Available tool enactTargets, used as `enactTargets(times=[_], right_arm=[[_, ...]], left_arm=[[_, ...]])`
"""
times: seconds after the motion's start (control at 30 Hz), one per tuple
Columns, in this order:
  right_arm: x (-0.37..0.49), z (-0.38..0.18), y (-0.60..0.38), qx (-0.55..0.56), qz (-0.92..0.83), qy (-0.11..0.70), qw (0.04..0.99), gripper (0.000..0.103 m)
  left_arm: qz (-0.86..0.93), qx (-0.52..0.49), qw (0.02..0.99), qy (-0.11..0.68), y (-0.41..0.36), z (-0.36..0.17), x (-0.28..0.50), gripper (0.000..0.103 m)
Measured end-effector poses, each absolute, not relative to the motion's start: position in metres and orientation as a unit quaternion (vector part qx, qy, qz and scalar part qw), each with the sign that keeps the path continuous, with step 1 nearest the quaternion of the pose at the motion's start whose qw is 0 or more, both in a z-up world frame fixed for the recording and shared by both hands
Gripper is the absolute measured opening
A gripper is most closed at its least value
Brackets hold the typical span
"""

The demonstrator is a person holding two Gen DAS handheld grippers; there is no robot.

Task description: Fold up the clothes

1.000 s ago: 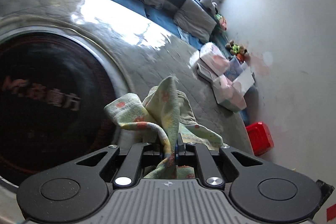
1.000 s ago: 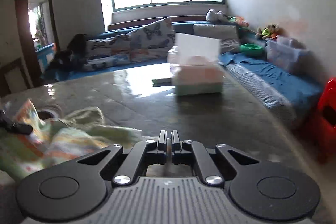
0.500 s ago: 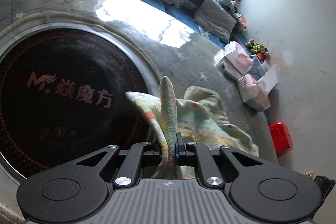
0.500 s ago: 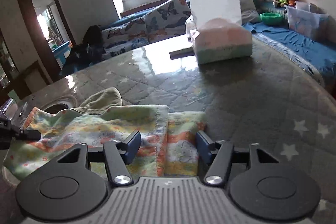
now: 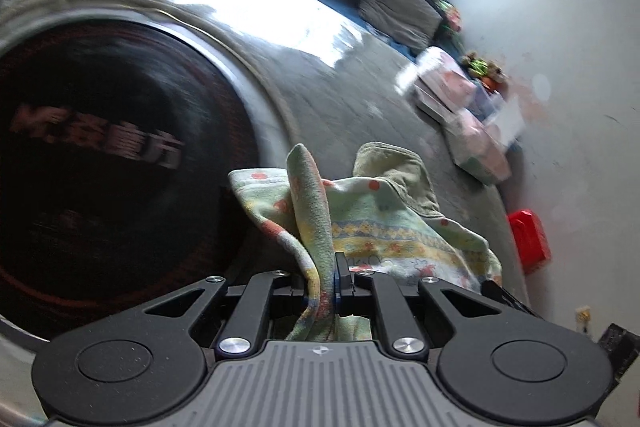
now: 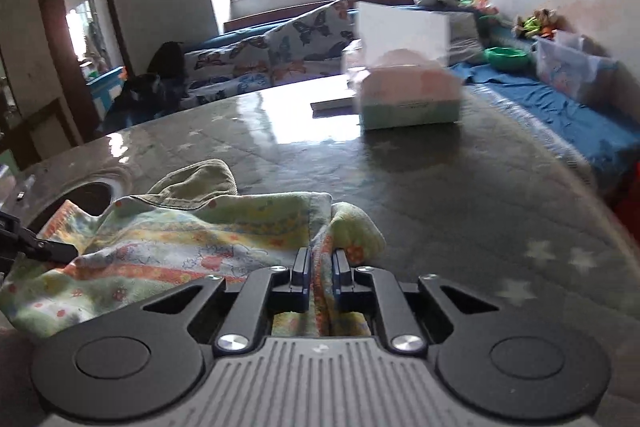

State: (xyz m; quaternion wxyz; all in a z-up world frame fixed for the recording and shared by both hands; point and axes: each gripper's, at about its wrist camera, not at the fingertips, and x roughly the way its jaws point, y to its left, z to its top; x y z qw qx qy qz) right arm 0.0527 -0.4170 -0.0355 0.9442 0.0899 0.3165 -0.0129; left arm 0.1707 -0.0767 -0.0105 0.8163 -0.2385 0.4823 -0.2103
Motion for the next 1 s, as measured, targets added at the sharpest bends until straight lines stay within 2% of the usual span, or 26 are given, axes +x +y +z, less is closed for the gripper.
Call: enactTargets(times=[0.2,0.27,0.33,0.37,0.43,0.5,0.63,1.0], right_arm=[[0.027,-0.029,-0.457,0.085,-0.086,0.316,0.941,0.01],[0.022,-0.03,-0.465,0.085,-0.104,0.325,0.936,0.012],[0.018,-0.032,-0.471,0.084,-0.115,0.329,0.933,0.026],[0.017,-0.033,-0.473,0.083,-0.118,0.33,0.933,0.026],[0.016,-0.03,-0.472,0.084,-0.124,0.325,0.934,0.033],[0.018,-0.026,-0.47,0.081,-0.122,0.315,0.938,0.033],[0.026,-0.017,-0.462,0.087,-0.093,0.298,0.946,0.04],[0.074,-0.033,-0.435,0.084,-0.034,0.328,0.94,0.041]], left_arm=[[-0.268,-0.21,0.801,0.492,-0.126,-0.011,0.165,0.011],[-0.272,-0.198,0.803,0.492,-0.134,-0.01,0.163,0.015],[-0.271,-0.191,0.806,0.491,-0.137,-0.01,0.162,0.017],[-0.27,-0.188,0.807,0.49,-0.138,-0.009,0.161,0.019],[-0.257,-0.184,0.815,0.485,-0.129,-0.006,0.161,0.024],[-0.239,-0.184,0.826,0.477,-0.117,-0.002,0.163,0.037],[-0.216,-0.186,0.84,0.462,-0.106,0.007,0.168,0.035],[-0.301,-0.165,0.816,0.465,-0.17,0.013,0.168,0.031]])
